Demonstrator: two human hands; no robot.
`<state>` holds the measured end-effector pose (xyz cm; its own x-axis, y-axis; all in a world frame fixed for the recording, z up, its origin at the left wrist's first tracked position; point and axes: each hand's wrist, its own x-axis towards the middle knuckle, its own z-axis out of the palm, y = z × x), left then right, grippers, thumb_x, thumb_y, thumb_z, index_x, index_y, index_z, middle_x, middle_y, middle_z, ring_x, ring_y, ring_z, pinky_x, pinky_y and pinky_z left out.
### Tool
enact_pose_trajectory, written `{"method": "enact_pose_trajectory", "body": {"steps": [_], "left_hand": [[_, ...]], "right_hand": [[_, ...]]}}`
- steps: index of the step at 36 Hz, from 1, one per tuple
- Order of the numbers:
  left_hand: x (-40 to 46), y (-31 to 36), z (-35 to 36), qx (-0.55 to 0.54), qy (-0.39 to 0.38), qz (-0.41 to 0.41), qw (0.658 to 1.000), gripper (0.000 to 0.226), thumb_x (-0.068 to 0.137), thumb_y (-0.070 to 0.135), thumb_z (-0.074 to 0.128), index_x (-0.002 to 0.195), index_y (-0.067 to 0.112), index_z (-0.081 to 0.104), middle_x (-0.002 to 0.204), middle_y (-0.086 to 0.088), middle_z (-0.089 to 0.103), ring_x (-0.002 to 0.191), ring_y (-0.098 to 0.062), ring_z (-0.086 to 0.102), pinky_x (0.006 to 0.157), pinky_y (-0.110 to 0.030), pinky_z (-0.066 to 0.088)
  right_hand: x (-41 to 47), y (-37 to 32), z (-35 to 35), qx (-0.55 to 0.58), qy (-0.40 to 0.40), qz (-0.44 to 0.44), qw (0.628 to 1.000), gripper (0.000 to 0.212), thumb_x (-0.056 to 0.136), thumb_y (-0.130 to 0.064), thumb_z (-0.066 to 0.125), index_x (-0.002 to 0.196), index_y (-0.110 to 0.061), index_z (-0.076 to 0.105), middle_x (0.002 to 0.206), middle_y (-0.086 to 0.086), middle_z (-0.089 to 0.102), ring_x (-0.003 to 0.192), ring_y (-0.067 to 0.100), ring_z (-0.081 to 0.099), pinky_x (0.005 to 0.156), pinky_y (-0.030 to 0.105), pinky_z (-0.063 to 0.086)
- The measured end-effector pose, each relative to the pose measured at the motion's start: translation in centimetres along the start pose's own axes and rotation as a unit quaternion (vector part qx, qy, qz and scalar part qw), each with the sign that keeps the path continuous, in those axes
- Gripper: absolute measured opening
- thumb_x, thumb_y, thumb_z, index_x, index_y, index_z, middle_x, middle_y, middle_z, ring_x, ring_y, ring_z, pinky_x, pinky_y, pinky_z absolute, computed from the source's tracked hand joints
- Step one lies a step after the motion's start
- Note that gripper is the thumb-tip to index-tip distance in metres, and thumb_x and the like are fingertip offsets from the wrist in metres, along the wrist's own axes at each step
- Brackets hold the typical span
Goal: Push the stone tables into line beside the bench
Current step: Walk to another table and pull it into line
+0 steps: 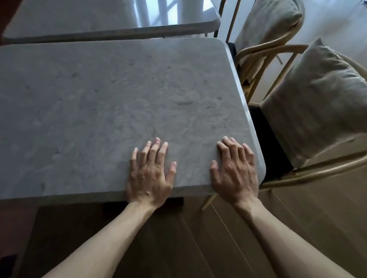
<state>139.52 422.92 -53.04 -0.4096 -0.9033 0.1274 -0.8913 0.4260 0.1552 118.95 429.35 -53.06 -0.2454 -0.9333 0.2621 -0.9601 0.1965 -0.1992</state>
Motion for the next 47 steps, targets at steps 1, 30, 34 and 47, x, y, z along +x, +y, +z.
{"method": "enact_pose_trajectory", "body": {"steps": [1,30,34,47], "left_hand": [[0.0,0.0,0.0,-0.001,0.000,0.001,1.000,0.060,0.096,0.048,0.034,0.143,0.014,0.051,0.149,-0.010,0.048,0.138,-0.030,0.044,0.116,-0.054,0.028],[0.4,0.7,0.3,0.039,0.076,0.005,0.996,0.062,0.092,0.045,0.037,0.137,0.008,0.057,0.144,-0.014,0.054,0.128,-0.036,0.051,0.110,-0.055,0.033],[1.0,1.1,0.5,0.040,0.078,-0.002,0.996,0.062,0.092,0.046,0.036,0.137,0.008,0.057,0.143,-0.014,0.054,0.127,-0.036,0.052,0.110,-0.055,0.033],[3.4,3.3,1.5,0.045,0.084,-0.016,0.995,0.063,0.092,0.047,0.037,0.136,0.007,0.057,0.143,-0.016,0.054,0.129,-0.037,0.051,0.110,-0.056,0.032]], "right_hand": [[0.0,0.0,0.0,-0.002,-0.001,0.002,1.000,0.050,0.087,-0.037,0.050,0.128,-0.009,0.055,0.139,0.009,0.053,0.135,0.027,0.046,0.117,0.047,0.027],[0.6,0.3,0.1,0.003,0.019,0.000,1.000,0.053,0.082,-0.034,0.052,0.125,-0.005,0.063,0.136,0.013,0.059,0.129,0.030,0.052,0.112,0.049,0.034],[1.3,0.9,0.1,0.006,0.022,-0.004,1.000,0.053,0.083,-0.035,0.049,0.124,-0.006,0.064,0.135,0.013,0.060,0.128,0.029,0.053,0.111,0.048,0.035],[4.1,3.8,0.3,0.008,0.016,-0.020,1.000,0.052,0.085,-0.035,0.046,0.126,-0.009,0.063,0.139,0.008,0.058,0.132,0.025,0.050,0.112,0.045,0.033]]}}
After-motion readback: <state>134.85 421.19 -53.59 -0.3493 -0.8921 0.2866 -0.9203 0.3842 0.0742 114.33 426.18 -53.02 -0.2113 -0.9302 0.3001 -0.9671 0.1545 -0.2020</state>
